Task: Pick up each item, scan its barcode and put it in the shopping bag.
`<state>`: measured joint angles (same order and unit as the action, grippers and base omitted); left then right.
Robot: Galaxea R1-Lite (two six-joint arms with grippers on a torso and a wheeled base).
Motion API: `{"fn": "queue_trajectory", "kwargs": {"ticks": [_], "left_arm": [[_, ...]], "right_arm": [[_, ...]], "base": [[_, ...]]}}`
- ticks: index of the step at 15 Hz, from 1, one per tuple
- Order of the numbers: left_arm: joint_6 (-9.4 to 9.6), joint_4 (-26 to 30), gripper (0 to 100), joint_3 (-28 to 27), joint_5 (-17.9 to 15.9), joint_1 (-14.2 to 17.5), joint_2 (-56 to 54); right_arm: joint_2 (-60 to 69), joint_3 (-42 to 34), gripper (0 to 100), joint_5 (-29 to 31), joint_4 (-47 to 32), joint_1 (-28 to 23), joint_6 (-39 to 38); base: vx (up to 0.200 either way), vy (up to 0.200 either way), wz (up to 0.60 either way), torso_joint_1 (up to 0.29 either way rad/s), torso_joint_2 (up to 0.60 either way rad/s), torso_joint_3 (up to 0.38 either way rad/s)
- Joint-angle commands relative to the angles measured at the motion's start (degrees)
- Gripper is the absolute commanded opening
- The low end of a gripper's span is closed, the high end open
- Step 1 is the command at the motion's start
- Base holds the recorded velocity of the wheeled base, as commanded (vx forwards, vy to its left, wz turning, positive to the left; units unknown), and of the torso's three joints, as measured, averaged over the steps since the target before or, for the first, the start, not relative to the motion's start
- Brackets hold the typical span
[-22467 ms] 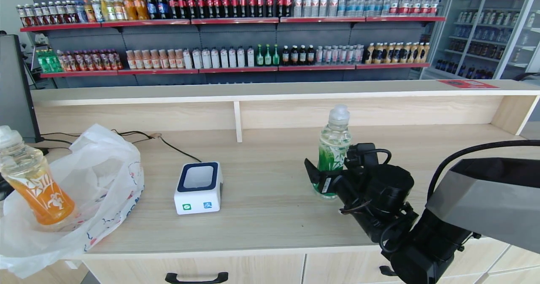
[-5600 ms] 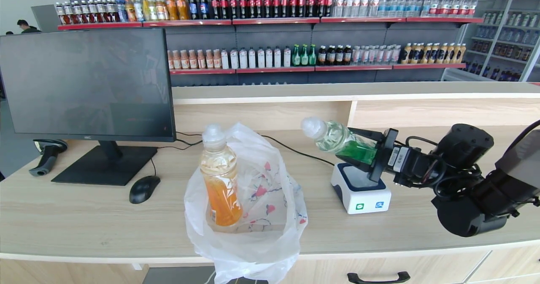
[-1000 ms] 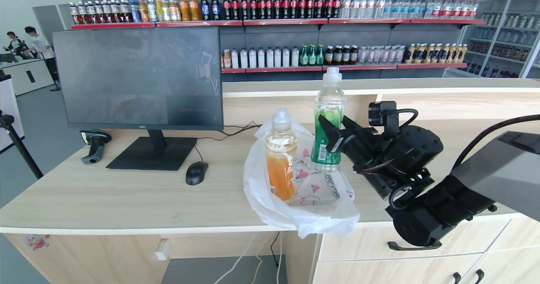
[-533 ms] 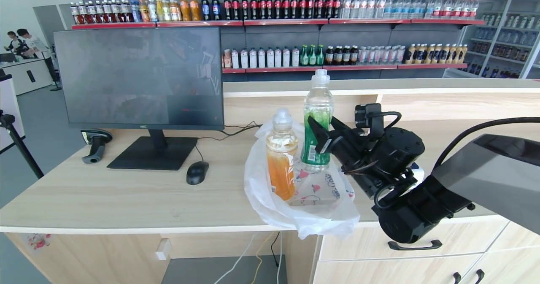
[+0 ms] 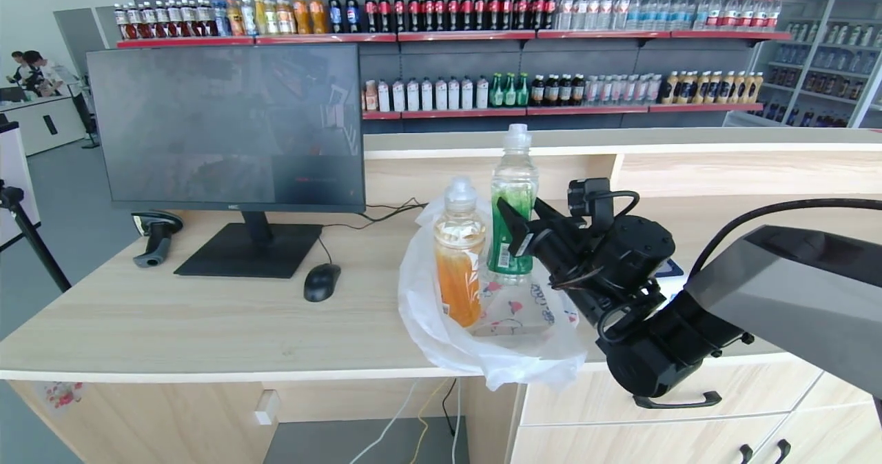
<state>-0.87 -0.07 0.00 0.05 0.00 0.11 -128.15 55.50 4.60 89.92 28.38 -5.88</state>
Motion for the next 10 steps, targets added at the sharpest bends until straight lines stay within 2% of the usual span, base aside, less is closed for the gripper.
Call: {"fn": "queue_trajectory", "kwargs": {"ticks": [1, 10], "left_arm": [[-0.01, -0.01, 100, 0.00, 0.04, 0.00, -0.02], [-0.01, -0.01, 100, 0.00, 0.04, 0.00, -0.02]], "right_arm": [[-1.14, 0.22, 0, -0.03, 0.08, 0.01, -0.01], [-3.51, 0.83, 0, -0.03, 0.08, -0.87, 2.54]], "base": [[0.000, 0.000, 0.00, 0.000, 0.00, 0.000], [0.000, 0.000, 0.00, 0.000, 0.00, 0.000]]}}
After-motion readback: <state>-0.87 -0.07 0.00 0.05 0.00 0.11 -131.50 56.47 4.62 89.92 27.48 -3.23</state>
